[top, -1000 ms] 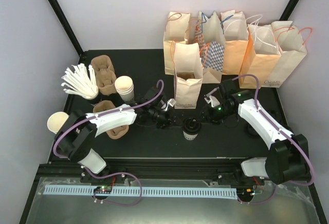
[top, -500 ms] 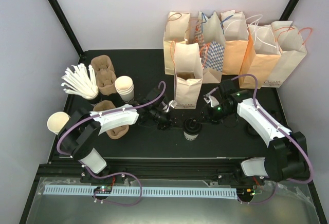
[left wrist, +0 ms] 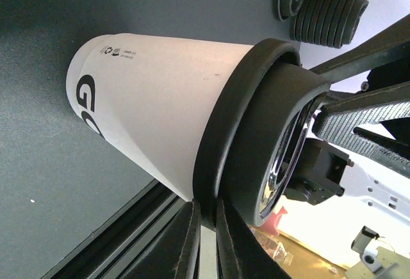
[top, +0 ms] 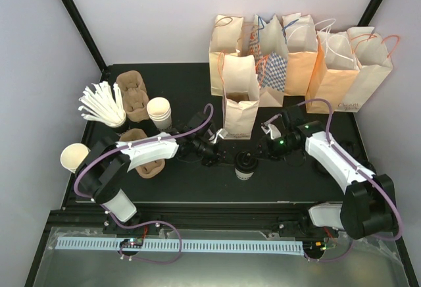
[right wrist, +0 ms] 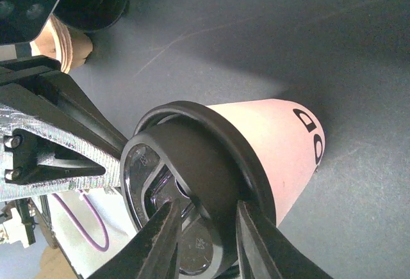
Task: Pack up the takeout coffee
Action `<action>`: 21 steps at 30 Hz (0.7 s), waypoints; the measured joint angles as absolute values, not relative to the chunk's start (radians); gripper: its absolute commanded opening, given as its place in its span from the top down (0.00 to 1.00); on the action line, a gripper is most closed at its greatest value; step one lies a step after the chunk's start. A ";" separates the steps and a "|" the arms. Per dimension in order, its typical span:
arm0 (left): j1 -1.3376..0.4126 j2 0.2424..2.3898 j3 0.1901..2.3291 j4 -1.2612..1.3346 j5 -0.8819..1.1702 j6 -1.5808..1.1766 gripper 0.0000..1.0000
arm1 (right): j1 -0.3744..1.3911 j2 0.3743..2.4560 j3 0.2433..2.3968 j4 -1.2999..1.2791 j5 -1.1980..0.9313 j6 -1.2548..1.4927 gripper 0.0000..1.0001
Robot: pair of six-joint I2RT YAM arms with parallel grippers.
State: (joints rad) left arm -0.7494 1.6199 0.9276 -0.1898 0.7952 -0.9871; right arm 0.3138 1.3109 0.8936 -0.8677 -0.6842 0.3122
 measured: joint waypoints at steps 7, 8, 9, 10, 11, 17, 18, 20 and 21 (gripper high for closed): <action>-0.748 1.626 0.929 -0.193 0.796 -0.945 0.92 | 0.306 1.262 0.815 -0.780 -0.706 0.324 0.72; -0.748 1.627 0.929 -0.193 0.796 -0.942 0.92 | 0.305 1.258 0.810 -0.773 -0.707 0.328 0.72; -0.748 1.628 0.929 -0.193 0.796 -0.939 0.92 | 0.305 1.256 0.806 -0.768 -0.707 0.332 0.72; -0.747 1.629 0.929 -0.192 0.798 -0.937 0.92 | 0.305 1.254 0.805 -0.765 -0.707 0.336 0.72; -0.746 1.630 0.929 -0.191 0.800 -0.934 0.92 | 0.305 1.253 0.805 -0.765 -0.707 0.339 0.71; -0.746 1.629 0.932 -0.194 0.801 -0.925 0.86 | 0.307 1.252 0.821 -0.776 -0.702 0.343 0.61; -0.746 1.629 0.935 -0.200 0.798 -0.923 0.84 | 0.309 1.253 0.830 -0.786 -0.701 0.344 0.59; -0.746 1.629 0.946 -0.221 0.789 -0.918 0.80 | 0.317 1.257 0.855 -0.813 -0.686 0.345 0.56; -0.747 1.629 0.952 -0.232 0.784 -0.918 0.78 | 0.321 1.259 0.869 -0.829 -0.672 0.345 0.54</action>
State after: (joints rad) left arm -0.7471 1.6291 0.9520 -0.2321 0.7837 -0.9176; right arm 0.3210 1.2591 0.8692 -0.8288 -0.6720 0.3447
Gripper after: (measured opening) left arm 0.168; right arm 0.418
